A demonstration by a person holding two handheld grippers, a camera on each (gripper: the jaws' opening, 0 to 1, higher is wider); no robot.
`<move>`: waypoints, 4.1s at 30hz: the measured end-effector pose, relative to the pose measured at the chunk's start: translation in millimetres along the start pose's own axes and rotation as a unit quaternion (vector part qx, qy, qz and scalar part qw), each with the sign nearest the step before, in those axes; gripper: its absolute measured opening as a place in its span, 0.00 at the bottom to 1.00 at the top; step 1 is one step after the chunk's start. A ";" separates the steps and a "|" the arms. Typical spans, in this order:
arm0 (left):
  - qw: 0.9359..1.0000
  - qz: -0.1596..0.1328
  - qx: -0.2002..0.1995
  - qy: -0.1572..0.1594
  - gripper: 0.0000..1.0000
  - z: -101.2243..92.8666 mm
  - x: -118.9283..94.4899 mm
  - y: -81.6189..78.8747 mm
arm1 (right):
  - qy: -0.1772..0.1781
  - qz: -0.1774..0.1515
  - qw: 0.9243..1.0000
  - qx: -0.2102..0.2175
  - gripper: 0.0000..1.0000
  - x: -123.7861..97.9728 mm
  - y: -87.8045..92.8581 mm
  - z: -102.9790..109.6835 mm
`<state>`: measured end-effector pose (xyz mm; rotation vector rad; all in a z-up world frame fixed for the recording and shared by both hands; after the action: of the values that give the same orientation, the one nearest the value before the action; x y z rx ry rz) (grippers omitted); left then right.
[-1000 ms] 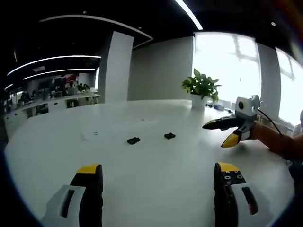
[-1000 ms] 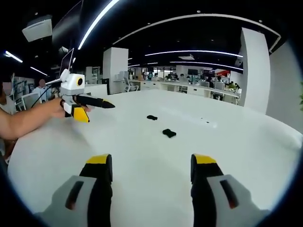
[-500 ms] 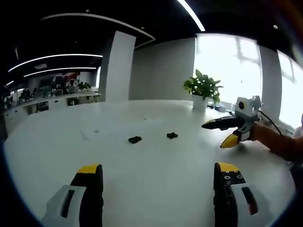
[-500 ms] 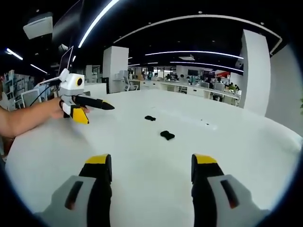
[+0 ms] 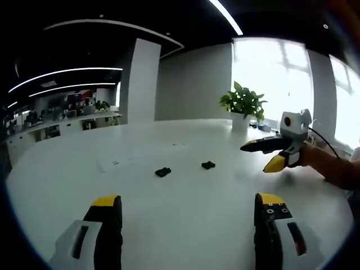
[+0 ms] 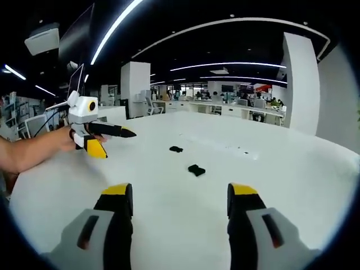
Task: Snap the two parts of the plastic buckle together until the buckle closes and remains connected.
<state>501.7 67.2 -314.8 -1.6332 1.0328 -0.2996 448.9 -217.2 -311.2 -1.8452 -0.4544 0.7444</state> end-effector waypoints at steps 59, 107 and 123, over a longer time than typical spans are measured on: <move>0.999 -0.007 -0.015 0.029 0.95 13.4 15.9 -26.6 | -0.015 0.013 1.000 0.005 0.63 23.6 -11.3 -18.8; 1.000 0.006 -0.003 0.026 0.89 43.0 51.1 -42.4 | -0.016 0.014 1.000 -0.003 0.64 47.1 -9.6 -48.9; 0.999 0.017 -0.007 0.027 0.89 55.5 63.6 -45.8 | -0.019 0.017 1.000 -0.007 0.63 61.9 -7.9 -58.6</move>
<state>597.0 55.9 -313.2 -1.6256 1.1048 -0.3172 534.4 -216.3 -306.1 -1.8581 -0.4541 0.8032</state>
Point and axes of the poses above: the point that each gripper's makers call its tool centre point, and the gripper's own axes: x roughly forward along the fingers, z roughly to its left, y roughly out of its underside, the point moved 9 cm from there along -x, roughly backward along the fingers, and after that the axes turned 13 degrees about -x, right-handed, at the moved point
